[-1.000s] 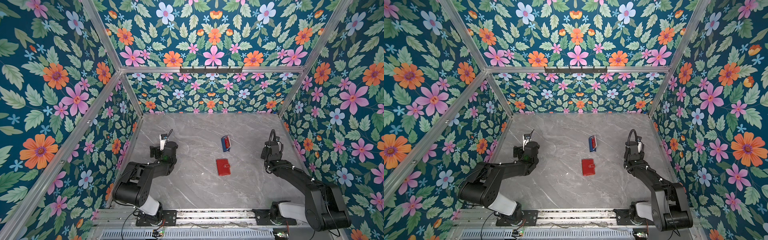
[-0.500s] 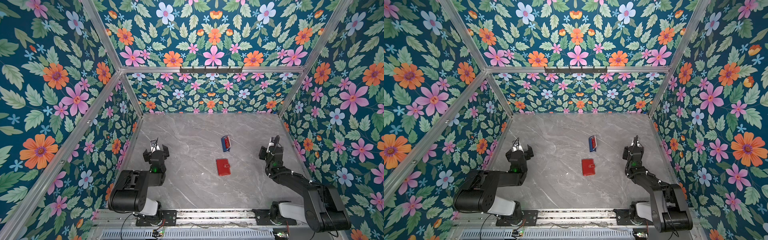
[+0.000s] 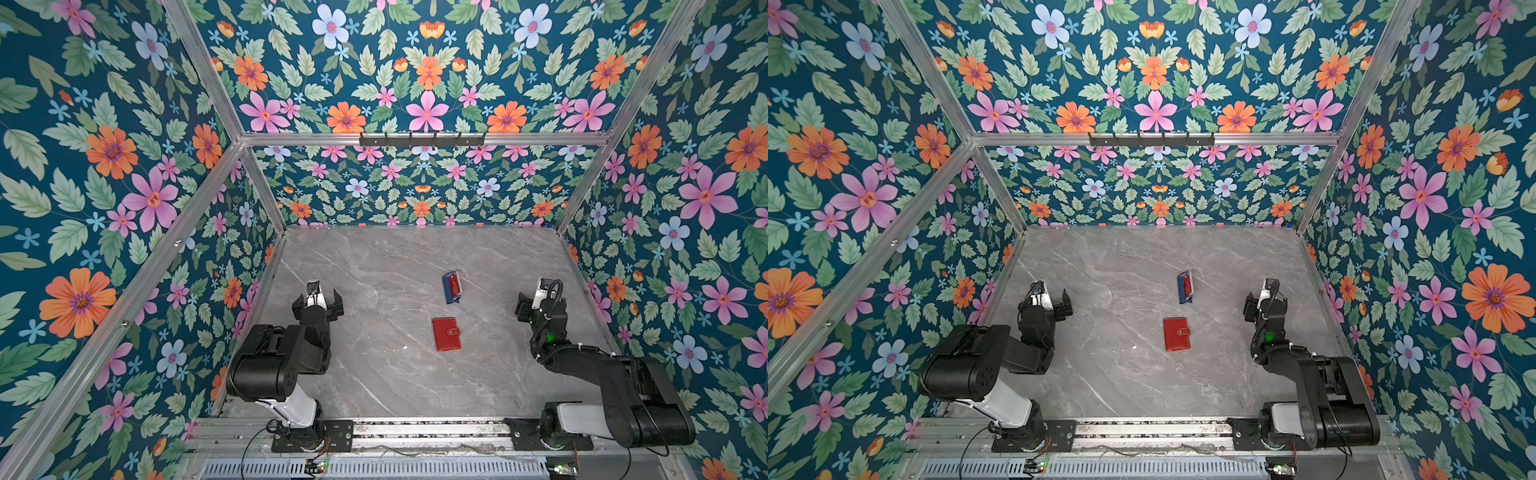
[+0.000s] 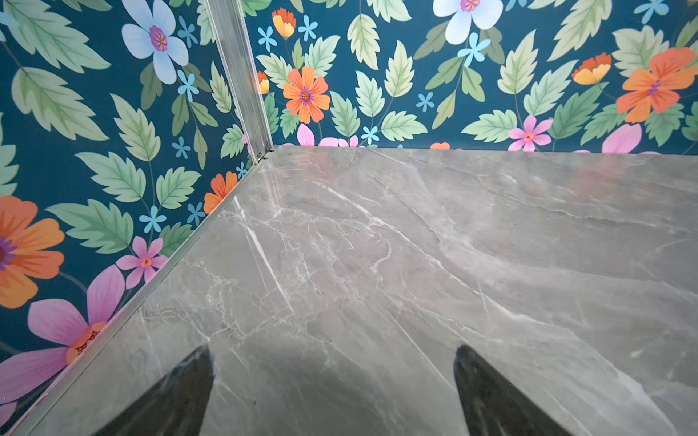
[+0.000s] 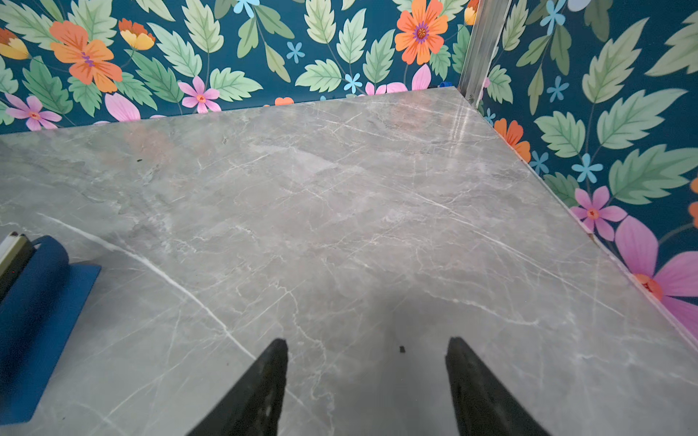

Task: Insert credit cards into a card holder
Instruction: Reset both arms

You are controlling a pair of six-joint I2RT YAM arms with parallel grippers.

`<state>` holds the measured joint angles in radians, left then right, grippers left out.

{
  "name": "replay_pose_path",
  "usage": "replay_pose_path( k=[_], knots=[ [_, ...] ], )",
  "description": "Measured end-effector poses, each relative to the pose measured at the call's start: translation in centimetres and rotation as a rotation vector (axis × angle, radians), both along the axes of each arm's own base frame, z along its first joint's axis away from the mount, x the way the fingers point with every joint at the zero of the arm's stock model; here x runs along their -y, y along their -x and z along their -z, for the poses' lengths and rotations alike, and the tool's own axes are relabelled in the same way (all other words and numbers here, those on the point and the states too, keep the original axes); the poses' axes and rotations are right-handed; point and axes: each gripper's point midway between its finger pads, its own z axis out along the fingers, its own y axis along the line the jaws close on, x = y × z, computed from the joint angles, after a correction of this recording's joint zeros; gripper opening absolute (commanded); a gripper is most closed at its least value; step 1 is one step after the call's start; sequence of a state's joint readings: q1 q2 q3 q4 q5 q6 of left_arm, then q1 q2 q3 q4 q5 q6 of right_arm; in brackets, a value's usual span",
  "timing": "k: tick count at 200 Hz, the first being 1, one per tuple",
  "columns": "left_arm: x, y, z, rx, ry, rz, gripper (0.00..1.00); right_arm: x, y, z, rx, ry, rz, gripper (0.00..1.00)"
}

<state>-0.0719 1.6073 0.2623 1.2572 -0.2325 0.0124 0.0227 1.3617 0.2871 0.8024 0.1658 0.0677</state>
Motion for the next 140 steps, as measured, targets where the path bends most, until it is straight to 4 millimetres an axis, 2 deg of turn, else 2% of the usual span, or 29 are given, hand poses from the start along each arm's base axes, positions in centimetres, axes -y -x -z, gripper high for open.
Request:
replay_pose_path(
  k=[12, 41, 140],
  knots=[
    [-0.5, -0.3, -0.4, 0.014, 0.011, -0.015, 1.0, -0.1, -0.2, 0.6, -0.01, -0.001, -0.005, 0.79],
    [-0.6, -0.3, -0.3, 0.008, 0.014, -0.019, 1.0, 0.1, -0.4, 1.5, -0.023, -0.002, 0.001, 0.99],
    [-0.6, -0.2, -0.1, 0.001, 0.017, -0.018, 1.0, 0.3, -0.8, 0.7, 0.018, -0.004, 0.008, 0.99]
  ],
)
